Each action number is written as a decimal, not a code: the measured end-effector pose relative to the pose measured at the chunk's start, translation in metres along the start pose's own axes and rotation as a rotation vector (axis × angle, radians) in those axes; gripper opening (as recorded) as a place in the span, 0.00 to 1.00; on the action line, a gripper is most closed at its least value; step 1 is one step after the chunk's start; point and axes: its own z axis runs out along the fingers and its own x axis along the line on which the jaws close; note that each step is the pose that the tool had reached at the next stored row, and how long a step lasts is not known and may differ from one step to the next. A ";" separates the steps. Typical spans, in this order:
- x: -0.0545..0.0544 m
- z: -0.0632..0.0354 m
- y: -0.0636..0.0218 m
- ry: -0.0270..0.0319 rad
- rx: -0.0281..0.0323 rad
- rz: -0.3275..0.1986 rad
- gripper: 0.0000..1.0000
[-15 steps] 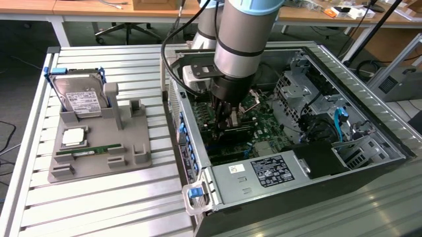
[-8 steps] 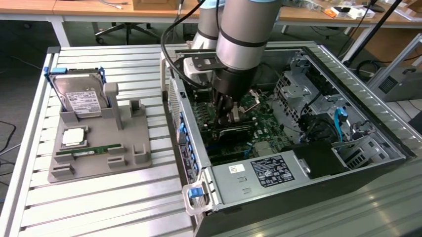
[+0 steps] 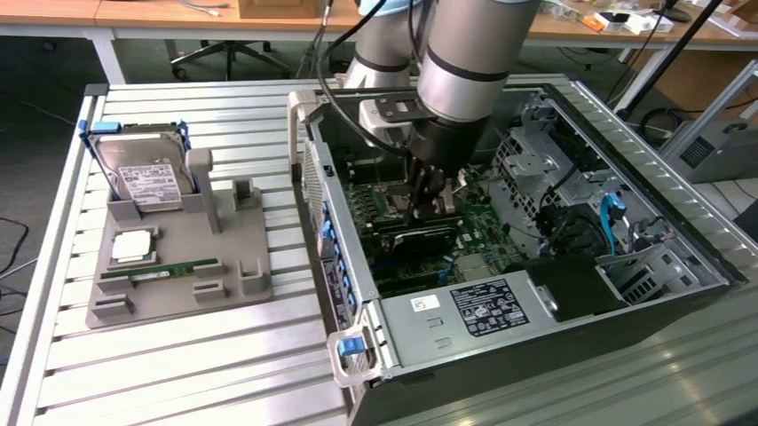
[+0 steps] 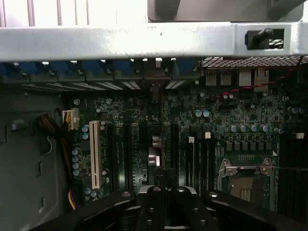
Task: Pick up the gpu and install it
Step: 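Press down on the gpu until it lock into place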
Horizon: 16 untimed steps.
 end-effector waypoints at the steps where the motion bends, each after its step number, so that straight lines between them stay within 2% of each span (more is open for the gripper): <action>1: 0.000 0.0000 -0.0045 -0.0003 -0.0007 0.000 0.11; 5: 0.000 0.0000 -0.0248 -0.0007 -0.0057 0.000 0.11; 9: -0.001 0.0003 -0.0492 -0.0024 -0.0152 0.000 0.11; 13: -0.001 0.0004 -0.0600 -0.0111 -0.0184 0.000 0.11; 16: -0.001 0.0003 -0.0604 -0.0119 -0.0185 0.000 0.11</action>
